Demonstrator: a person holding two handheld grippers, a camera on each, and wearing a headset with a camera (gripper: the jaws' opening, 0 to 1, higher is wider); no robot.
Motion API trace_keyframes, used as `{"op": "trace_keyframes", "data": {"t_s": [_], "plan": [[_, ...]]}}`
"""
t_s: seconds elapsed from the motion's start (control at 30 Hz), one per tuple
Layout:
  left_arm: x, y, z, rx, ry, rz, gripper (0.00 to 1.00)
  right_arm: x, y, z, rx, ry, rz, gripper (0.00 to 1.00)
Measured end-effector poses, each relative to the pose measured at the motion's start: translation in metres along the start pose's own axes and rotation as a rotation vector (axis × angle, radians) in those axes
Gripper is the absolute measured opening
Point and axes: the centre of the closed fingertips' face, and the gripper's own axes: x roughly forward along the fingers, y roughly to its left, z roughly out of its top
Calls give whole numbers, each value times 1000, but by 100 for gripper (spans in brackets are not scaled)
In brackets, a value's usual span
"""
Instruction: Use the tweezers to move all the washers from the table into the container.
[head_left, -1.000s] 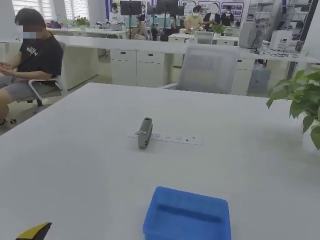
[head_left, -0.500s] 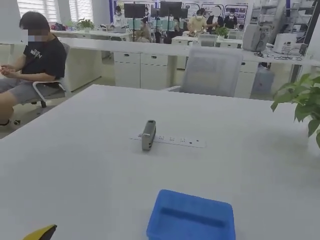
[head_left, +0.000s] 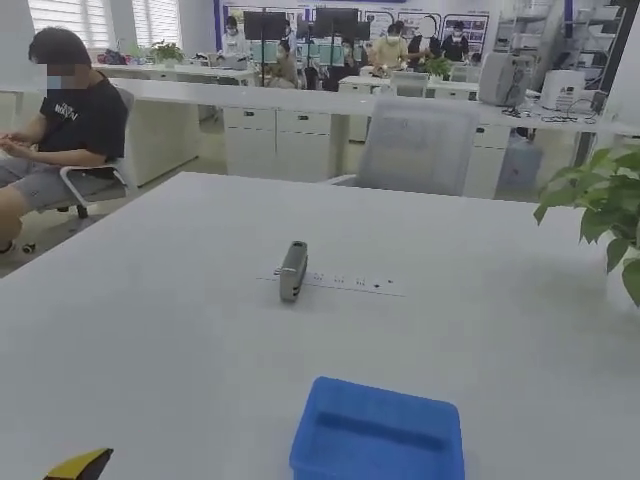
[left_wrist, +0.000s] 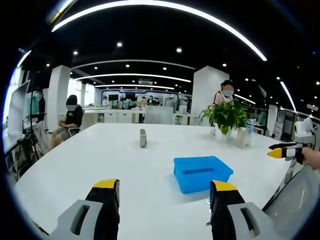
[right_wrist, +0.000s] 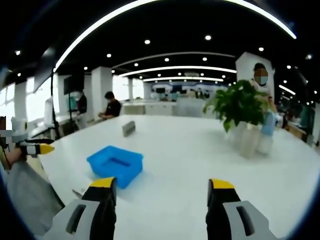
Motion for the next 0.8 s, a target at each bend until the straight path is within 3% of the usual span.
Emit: {"op": "trace_keyframes", "data": {"t_s": [0.47,0.8], "plan": [[0,-5,-4,15,36,-11,66,0,2,-1,-18,5,8,70],[0,-7,-2,7,30,-27,64,1,-3,-7,-44,36,-8,69]]}}
